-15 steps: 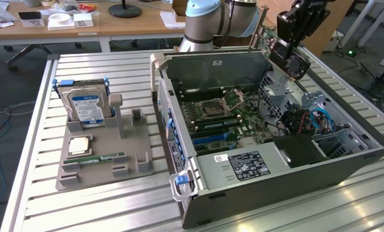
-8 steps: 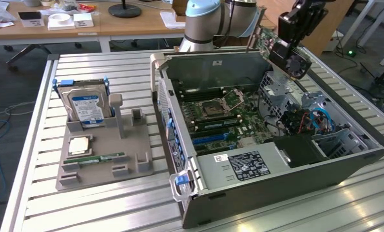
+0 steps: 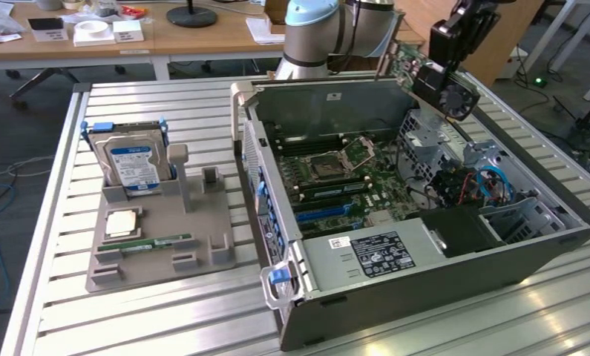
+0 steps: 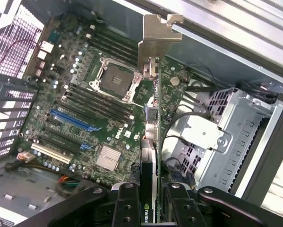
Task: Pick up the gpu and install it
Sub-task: 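Insert the gpu into the slot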
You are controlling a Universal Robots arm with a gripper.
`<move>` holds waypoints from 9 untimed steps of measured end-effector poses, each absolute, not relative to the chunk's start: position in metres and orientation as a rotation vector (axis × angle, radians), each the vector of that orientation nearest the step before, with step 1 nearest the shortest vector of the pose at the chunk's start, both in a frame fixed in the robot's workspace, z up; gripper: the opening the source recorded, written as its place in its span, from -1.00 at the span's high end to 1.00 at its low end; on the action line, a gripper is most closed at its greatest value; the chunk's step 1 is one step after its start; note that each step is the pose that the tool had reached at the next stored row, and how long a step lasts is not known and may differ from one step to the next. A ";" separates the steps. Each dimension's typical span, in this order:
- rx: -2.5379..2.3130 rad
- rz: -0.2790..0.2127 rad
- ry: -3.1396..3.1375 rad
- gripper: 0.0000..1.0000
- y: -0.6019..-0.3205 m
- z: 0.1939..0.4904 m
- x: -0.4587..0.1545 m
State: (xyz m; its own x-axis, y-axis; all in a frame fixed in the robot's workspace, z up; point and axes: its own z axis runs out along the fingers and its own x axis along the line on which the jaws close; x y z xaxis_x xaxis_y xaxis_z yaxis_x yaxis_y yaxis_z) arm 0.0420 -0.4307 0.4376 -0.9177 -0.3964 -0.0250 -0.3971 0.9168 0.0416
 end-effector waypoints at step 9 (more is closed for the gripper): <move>-0.797 0.073 3.024 0.47 -0.431 0.437 0.042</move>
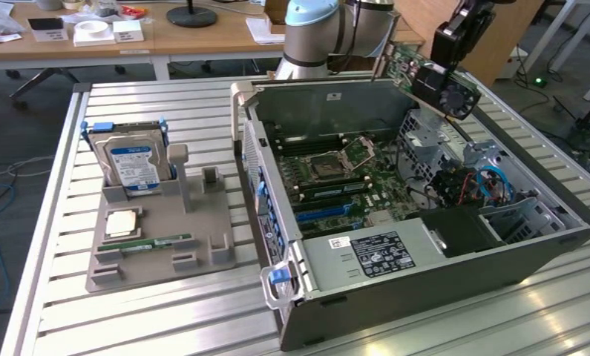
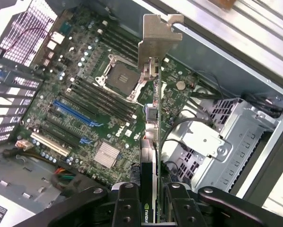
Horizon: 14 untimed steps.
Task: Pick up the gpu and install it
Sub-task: 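Insert the gpu into the slot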
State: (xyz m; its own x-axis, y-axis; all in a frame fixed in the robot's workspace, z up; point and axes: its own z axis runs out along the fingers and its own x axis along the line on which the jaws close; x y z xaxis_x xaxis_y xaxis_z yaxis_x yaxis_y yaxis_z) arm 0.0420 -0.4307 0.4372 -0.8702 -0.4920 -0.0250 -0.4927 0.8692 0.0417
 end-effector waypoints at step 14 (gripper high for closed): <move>-1.044 0.075 2.952 0.47 -0.431 0.437 0.042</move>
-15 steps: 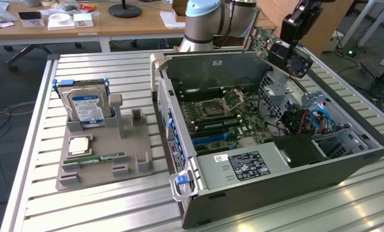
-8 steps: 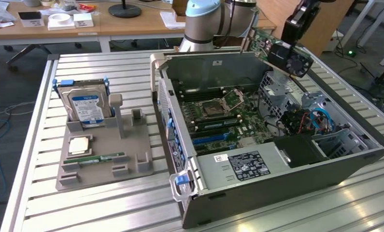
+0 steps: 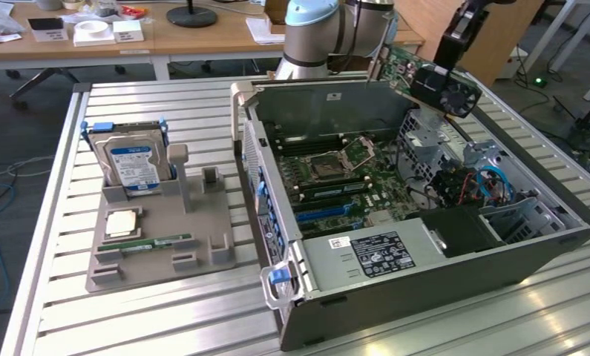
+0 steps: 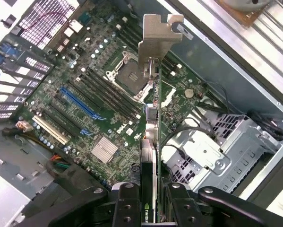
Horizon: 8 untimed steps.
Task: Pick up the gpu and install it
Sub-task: 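Insert the gpu into the slot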
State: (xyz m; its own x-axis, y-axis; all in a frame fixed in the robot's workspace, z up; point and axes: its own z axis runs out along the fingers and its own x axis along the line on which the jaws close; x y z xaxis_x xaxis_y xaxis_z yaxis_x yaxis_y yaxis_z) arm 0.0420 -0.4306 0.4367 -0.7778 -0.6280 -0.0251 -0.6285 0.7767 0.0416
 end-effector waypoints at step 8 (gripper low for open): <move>-1.172 0.075 2.906 0.47 -0.430 0.436 0.042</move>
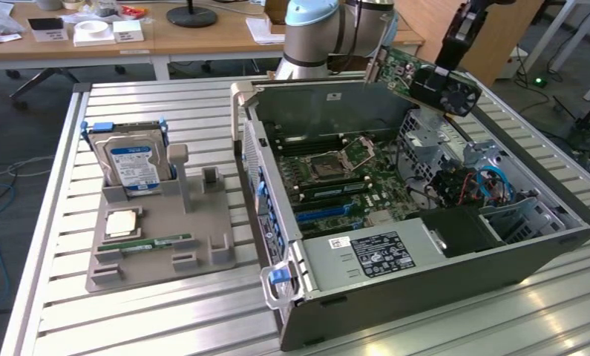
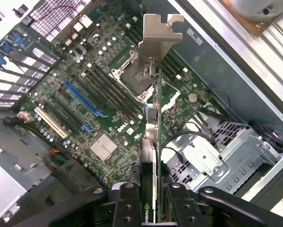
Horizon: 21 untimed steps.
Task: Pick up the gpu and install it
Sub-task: 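Insert the gpu into the slot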
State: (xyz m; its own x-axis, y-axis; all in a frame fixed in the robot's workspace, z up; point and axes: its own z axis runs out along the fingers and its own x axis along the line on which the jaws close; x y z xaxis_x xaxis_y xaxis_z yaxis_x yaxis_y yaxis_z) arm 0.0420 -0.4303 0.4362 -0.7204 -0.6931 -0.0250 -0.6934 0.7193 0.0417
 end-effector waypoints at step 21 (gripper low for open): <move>-1.549 0.070 2.733 0.47 -0.430 0.436 0.042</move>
